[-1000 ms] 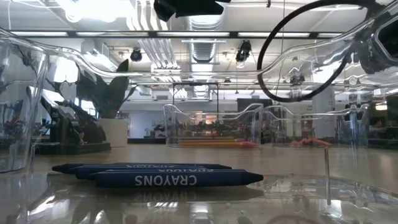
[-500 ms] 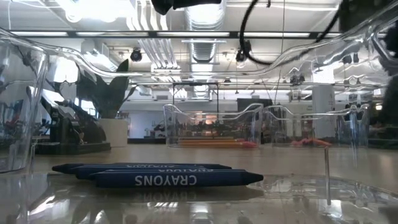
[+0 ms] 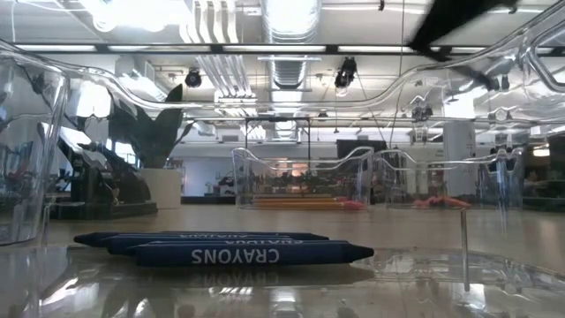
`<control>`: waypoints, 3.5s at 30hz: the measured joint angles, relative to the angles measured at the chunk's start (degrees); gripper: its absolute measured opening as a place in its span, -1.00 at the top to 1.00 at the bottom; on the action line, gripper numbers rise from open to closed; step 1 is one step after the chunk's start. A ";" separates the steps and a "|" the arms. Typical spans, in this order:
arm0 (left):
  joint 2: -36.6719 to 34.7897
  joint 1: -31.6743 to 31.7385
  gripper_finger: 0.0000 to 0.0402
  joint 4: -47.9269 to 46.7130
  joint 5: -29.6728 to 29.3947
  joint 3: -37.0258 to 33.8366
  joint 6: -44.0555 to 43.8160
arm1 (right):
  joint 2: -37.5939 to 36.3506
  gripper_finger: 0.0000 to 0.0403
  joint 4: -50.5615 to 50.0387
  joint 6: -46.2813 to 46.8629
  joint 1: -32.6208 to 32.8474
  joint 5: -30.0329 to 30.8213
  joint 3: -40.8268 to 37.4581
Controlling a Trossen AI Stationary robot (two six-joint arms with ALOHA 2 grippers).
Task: Sort crayons/erasers/pens/pencils in bins
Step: Put the blue crayon into the bottom right transparent bin
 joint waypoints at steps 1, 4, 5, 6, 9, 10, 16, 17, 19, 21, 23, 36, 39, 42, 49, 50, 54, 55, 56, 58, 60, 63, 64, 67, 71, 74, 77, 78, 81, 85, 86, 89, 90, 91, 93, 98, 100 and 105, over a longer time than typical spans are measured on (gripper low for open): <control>-0.10 -0.35 0.01 0.06 0.02 0.00 0.00 | -0.05 0.92 1.43 -2.23 0.01 1.03 0.99; -0.10 -1.19 0.01 -0.25 0.02 0.00 0.03 | -0.21 0.92 7.62 -10.78 0.01 3.02 3.32; -0.10 -1.35 0.01 -0.21 0.04 0.00 0.02 | -0.23 0.92 10.18 -13.79 0.01 3.42 3.94; -0.10 -1.57 0.01 -0.22 0.02 0.00 0.01 | -0.23 0.92 12.99 -17.07 0.01 3.56 4.44; -0.10 -2.23 0.01 -0.51 -0.01 -0.10 -0.69 | -0.23 0.92 22.34 -26.62 0.09 3.41 4.93; -0.11 -2.46 0.01 -1.41 0.00 -0.11 -1.92 | -0.23 0.92 25.31 -29.60 0.12 3.00 4.88; -0.12 -3.00 0.01 -9.29 0.02 -0.24 -9.00 | -0.21 0.92 38.18 -38.14 0.14 -2.92 4.36; -0.12 -2.98 0.01 -9.68 -0.02 -0.24 -9.03 | -0.21 0.92 39.88 -38.32 0.14 -4.61 4.21; -0.12 -3.00 0.01 -9.94 -0.64 -0.26 -9.03 | -0.21 0.92 42.81 -38.33 0.14 -8.94 3.91; -0.12 -3.00 0.01 -10.02 -2.26 -0.33 -9.06 | -0.21 0.92 45.55 -37.41 0.12 -13.47 3.55; -0.12 -3.00 0.01 -9.80 -3.13 -0.55 -9.08 | -0.21 0.92 47.78 -35.09 0.12 -16.34 3.26; -0.12 -3.02 0.01 -9.71 -3.28 -2.08 -9.18 | 7.01 0.92 49.63 -26.40 -0.37 -19.33 3.01; -0.12 -3.02 0.01 -9.69 -3.28 -2.05 -9.16 | 8.72 0.92 50.62 -26.89 -1.06 -19.27 3.03; -0.12 -3.02 0.01 -9.51 -3.33 -2.05 -9.03 | 10.96 0.92 51.35 -27.04 -1.78 -19.31 3.03; -0.12 -3.02 0.01 -9.44 -3.37 -2.05 -9.02 | 13.86 0.92 52.11 -26.87 -3.19 -21.36 3.04; -0.12 -3.01 0.01 -9.44 -3.38 -2.05 -9.01 | 13.95 0.92 52.55 -26.81 -3.27 -21.59 3.10; -0.12 -3.02 0.01 -9.47 -3.39 -2.05 -9.01 | 14.52 0.92 52.77 -27.01 -3.49 -21.63 3.21; -0.12 -3.02 0.01 -9.49 -3.39 -2.05 -9.00 | 14.56 0.92 52.86 -26.88 -3.50 -21.74 3.21; -0.12 -3.02 0.01 -9.51 -3.39 -2.05 -8.98 | 14.57 0.92 52.90 -26.81 -3.51 -21.79 3.21; -0.12 -3.02 0.01 -9.49 -3.39 -2.05 -8.98 | 14.57 0.92 52.91 -26.85 -3.49 -21.81 3.21; -0.12 -3.01 0.01 -9.49 -3.39 -2.05 -8.98 | 14.57 0.92 53.02 -26.84 -3.49 -21.85 3.21; -0.12 -3.02 0.01 -9.49 -3.39 -2.05 -8.98 | 14.55 0.87 53.57 -26.84 -3.49 -21.87 3.21; -0.12 -3.02 0.01 -9.49 -3.39 -2.05 -8.98 | 14.55 0.84 53.92 -26.84 -3.49 -21.88 3.21; -0.12 -3.00 0.01 -9.49 -3.39 -2.05 -8.96 | 14.55 0.74 54.00 -26.83 -3.51 -22.02 3.21; -0.10 -3.02 0.01 -9.51 -3.39 -2.05 -8.96 | 14.44 0.61 53.99 -26.84 -3.51 -22.10 3.18; -0.10 -3.02 0.01 -9.54 -3.39 -2.05 -8.94 | 13.43 0.53 53.28 -26.55 -3.51 -22.76 3.06; -0.10 -3.02 0.01 -9.68 -3.39 -2.05 -8.92 | 11.29 0.48 51.69 -26.31 -3.49 -23.16 3.01; -0.10 -3.02 0.01 -9.71 -3.39 -2.05 -8.92 | 10.16 0.47 50.78 -26.29 -3.43 -23.14 3.01; -0.10 -3.02 0.01 -9.74 -3.39 -2.07 -8.92 | 6.45 0.46 47.92 -24.87 -2.71 -22.84 3.03; -0.10 -3.02 0.01 -9.84 -3.39 -2.08 -8.50 | 2.21 0.48 42.57 -20.41 -0.66 -22.70 3.03; -0.10 -3.02 0.01 -9.88 -3.39 -2.08 -8.46 | 1.29 0.49 41.18 -18.89 0.20 -22.71 3.03; -0.10 -3.02 0.01 -9.88 -3.39 -2.08 -8.44 | -0.71 0.52 37.70 -13.58 2.80 -22.30 3.03; -0.10 -3.02 0.01 -9.90 -3.39 -2.08 -8.45 | -0.97 0.53 36.53 -11.63 3.76 -22.28 3.05; -0.10 -3.02 0.01 -9.90 -3.38 -2.08 -8.46 | -1.07 0.53 35.32 -9.54 4.77 -22.24 3.05; -0.10 -3.02 0.01 -9.90 -3.39 -2.08 -8.48 | -0.86 0.55 32.81 -5.04 6.77 -22.27 3.05; -0.10 -3.02 0.01 -9.89 -3.39 -2.08 -8.79 | 1.52 0.57 26.46 10.84 11.13 -22.37 3.05; -0.10 -3.02 0.01 -9.88 -3.37 -2.08 -8.92 | 2.84 0.57 23.80 17.87 12.25 -23.16 2.99; -0.10 -3.02 0.01 -9.68 -3.38 -2.08 -9.03 | 6.23 0.55 17.43 31.97 13.13 -30.67 2.98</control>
